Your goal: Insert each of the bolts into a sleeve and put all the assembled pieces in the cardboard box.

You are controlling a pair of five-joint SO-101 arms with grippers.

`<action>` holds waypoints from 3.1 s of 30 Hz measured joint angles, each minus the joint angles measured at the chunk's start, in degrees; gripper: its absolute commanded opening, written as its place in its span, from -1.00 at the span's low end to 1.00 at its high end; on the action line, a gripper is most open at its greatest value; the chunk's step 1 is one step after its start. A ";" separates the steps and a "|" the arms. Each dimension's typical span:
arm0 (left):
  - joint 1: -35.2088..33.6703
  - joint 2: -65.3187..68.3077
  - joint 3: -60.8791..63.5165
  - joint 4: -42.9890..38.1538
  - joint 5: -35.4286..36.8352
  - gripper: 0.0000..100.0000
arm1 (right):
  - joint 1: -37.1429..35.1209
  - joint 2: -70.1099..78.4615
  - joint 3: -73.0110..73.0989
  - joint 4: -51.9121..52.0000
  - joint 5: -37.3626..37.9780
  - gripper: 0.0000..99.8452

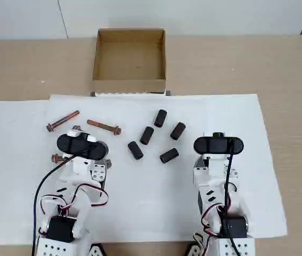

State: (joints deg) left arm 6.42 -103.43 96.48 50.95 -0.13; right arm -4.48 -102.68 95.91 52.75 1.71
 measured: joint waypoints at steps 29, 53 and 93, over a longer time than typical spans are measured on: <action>0.00 0.00 0.00 0.00 0.00 -0.99 | 0.00 0.00 0.00 0.00 0.00 -0.99; 0.00 0.00 0.00 0.00 0.00 -0.99 | 0.00 0.00 0.00 0.00 0.00 -0.99; 3.16 0.00 -2.11 5.36 0.00 -0.98 | 0.00 0.00 0.00 0.00 0.00 -0.99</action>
State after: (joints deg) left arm 9.58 -103.43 94.37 56.31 -0.13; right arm -4.48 -102.68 95.91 52.75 1.71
